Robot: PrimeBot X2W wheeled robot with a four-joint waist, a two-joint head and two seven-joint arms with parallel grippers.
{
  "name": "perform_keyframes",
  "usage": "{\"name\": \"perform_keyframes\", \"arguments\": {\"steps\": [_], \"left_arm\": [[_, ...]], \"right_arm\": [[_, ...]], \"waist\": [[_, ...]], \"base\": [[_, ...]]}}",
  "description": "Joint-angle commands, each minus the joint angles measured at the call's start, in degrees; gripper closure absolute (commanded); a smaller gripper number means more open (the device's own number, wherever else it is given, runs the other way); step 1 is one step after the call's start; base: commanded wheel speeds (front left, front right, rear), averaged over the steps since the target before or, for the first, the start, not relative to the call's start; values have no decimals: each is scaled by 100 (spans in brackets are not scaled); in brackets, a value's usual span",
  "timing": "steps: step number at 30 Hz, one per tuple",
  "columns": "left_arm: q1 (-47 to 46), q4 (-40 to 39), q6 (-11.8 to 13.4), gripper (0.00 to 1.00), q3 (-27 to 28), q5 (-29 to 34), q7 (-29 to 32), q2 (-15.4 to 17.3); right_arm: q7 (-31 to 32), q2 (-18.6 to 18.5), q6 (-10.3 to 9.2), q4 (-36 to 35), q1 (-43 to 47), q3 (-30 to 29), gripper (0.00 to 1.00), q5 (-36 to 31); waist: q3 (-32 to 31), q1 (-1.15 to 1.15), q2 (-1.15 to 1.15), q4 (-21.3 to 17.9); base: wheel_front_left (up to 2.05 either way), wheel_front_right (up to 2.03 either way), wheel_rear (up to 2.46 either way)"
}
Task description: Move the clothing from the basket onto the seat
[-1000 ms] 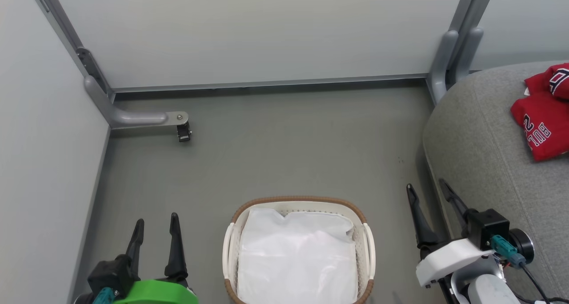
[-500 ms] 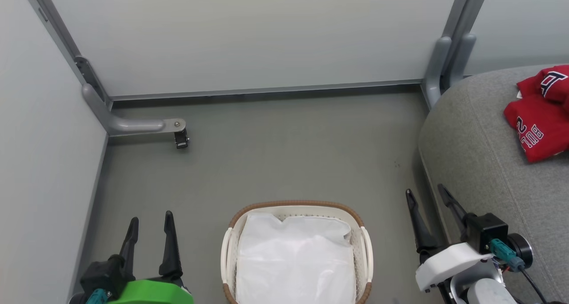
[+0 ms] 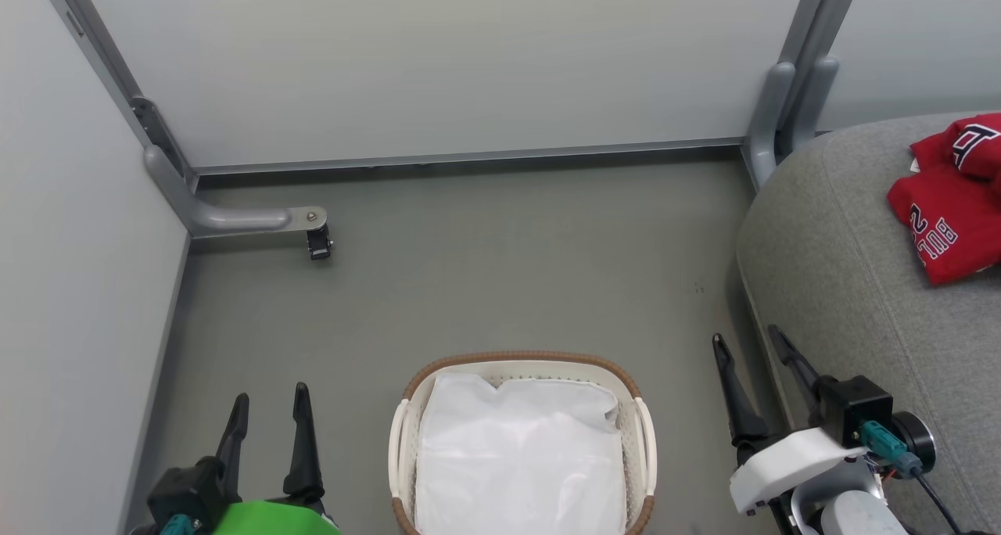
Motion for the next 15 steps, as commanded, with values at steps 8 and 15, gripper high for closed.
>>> {"name": "perform_keyframes", "arguments": {"steps": [8, 15], "left_arm": [[-10, 85, -28, 0, 41, 66, 2, -6], [-14, 254, -30, 100, 18, -154, 59, -34]], "right_arm": [[-11, -19, -9, 22, 66, 5, 0, 32], [52, 28, 0, 157, 40, -16, 100, 229]], "waist": [[-10, 0, 0, -1], [-13, 0, 0, -6]], "base": [[0, 0, 0], [0, 0, 0]]}}
